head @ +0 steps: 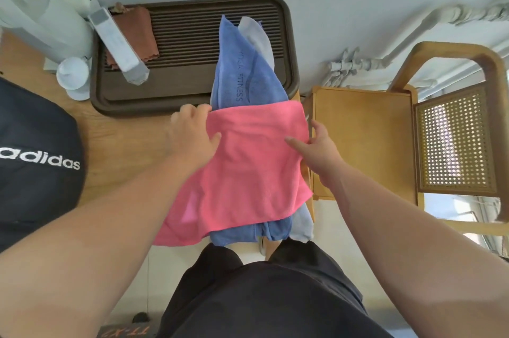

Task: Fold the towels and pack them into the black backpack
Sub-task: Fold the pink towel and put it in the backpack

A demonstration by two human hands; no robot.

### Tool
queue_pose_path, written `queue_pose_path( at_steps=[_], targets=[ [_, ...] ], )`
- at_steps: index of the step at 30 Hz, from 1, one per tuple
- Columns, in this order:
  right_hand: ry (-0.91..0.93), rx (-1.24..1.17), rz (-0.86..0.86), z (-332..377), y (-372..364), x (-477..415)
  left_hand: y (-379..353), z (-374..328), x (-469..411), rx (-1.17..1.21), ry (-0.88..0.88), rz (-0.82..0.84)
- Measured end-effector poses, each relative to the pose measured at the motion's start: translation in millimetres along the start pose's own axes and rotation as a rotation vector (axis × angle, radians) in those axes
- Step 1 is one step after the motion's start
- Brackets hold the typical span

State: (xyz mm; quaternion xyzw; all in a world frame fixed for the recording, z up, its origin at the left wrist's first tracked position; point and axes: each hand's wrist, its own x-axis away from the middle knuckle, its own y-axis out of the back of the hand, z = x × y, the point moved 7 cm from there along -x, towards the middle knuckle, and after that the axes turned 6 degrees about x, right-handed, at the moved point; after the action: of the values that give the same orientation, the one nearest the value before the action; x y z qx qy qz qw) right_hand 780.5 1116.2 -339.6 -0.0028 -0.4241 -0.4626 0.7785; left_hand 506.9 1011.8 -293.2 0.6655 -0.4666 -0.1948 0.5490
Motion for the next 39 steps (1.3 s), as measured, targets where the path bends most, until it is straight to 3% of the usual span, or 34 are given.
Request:
queue_pose_path(
  at_steps=[4, 8, 11, 21, 24, 27, 29, 33, 39],
  targets=[
    [-0.114, 0.004, 0.003, -33.6, 3.8, 17.2, -30.3, -10.5, 46.5, 0.021, -0.166, 0.020],
    [-0.112, 0.140, 0.137, -55.4, -1.8, 35.9, -70.9, -20.0, 83.6, 0.072, -0.234, 0.264],
    [-0.063, 0.169, 0.114, -59.4, -0.8, 43.5, -87.2, -20.9, 94.7, 0.000, -0.257, 0.347],
    [-0.267, 0.368, 0.053, -91.8, 12.3, 74.5, -82.6, -2.4, 104.6, 0.041, -0.226, 0.316],
    [-0.148, 0.559, -0.087, -70.2, 14.1, 71.0, -80.0, 11.7, 107.7, 0.026, -0.189, 0.322],
    [0.140, 0.733, -0.242, -22.5, 0.2, 67.1, -67.9, 29.5, 106.7, -0.009, -0.116, 0.249],
    [0.360, 0.847, -0.249, 11.5, -23.9, 68.9, -56.7, 45.2, 106.3, -0.006, -0.045, 0.149],
    [0.564, 1.046, -0.057, 47.3, -80.4, 65.7, -45.4, 86.0, 111.0, 0.030, 0.216, 0.056],
    [0.483, 1.359, 0.268, 27.1, -119.5, 46.4, -57.2, 132.5, 118.4, 0.148, 0.468, 0.196]
  ],
)
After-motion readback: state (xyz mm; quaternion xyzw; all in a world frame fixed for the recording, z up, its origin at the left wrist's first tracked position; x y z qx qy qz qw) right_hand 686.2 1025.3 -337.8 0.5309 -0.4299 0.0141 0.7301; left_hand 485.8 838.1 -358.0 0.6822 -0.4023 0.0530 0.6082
